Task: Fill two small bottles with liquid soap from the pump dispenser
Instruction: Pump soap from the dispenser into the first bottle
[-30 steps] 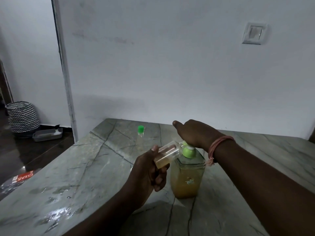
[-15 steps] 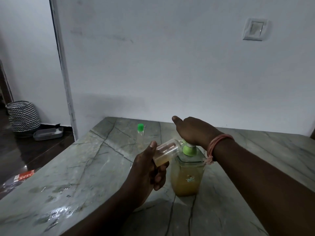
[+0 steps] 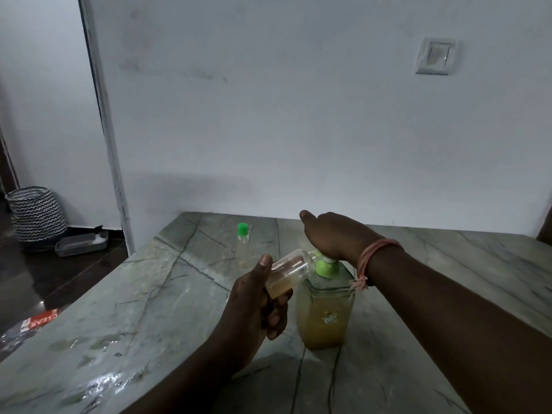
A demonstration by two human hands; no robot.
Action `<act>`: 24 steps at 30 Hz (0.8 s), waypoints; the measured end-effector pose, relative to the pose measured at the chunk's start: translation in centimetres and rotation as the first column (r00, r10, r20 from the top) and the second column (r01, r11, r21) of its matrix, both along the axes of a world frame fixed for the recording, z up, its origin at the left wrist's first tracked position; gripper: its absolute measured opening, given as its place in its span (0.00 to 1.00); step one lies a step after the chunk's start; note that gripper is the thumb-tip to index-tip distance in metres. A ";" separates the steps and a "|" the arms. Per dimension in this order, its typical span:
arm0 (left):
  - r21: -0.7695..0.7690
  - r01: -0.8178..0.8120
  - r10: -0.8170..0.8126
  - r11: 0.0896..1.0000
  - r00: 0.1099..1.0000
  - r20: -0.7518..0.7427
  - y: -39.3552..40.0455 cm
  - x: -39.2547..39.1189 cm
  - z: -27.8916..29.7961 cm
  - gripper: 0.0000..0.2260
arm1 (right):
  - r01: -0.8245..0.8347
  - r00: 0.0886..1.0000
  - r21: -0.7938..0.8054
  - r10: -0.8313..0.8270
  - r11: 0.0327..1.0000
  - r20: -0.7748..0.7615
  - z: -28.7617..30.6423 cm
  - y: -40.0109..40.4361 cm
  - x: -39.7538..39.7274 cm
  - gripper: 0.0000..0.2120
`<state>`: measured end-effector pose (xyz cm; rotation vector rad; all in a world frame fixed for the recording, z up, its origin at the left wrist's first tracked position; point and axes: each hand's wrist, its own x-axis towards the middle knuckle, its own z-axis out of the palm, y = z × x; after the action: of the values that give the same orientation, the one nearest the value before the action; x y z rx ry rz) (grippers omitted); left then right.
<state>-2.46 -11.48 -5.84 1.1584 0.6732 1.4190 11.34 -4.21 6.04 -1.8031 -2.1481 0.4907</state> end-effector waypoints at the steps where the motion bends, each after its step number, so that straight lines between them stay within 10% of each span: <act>1: 0.001 0.001 -0.001 1.000 1.000 -0.001 -0.1 0.0 0.1 0.24 | 0.011 1.000 -0.012 -0.011 1.000 -0.027 0.3 -0.1 -0.1 0.18; 24: -0.046 -0.020 0.020 0.999 1.000 -0.011 -0.1 -0.1 0.1 0.27 | -0.003 0.991 0.037 -0.002 0.999 0.131 0.4 -0.6 -0.3 0.19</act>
<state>-2.54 -11.60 -5.76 1.1270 0.7231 1.4082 10.99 -4.81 6.40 -1.8622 -2.2278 0.3378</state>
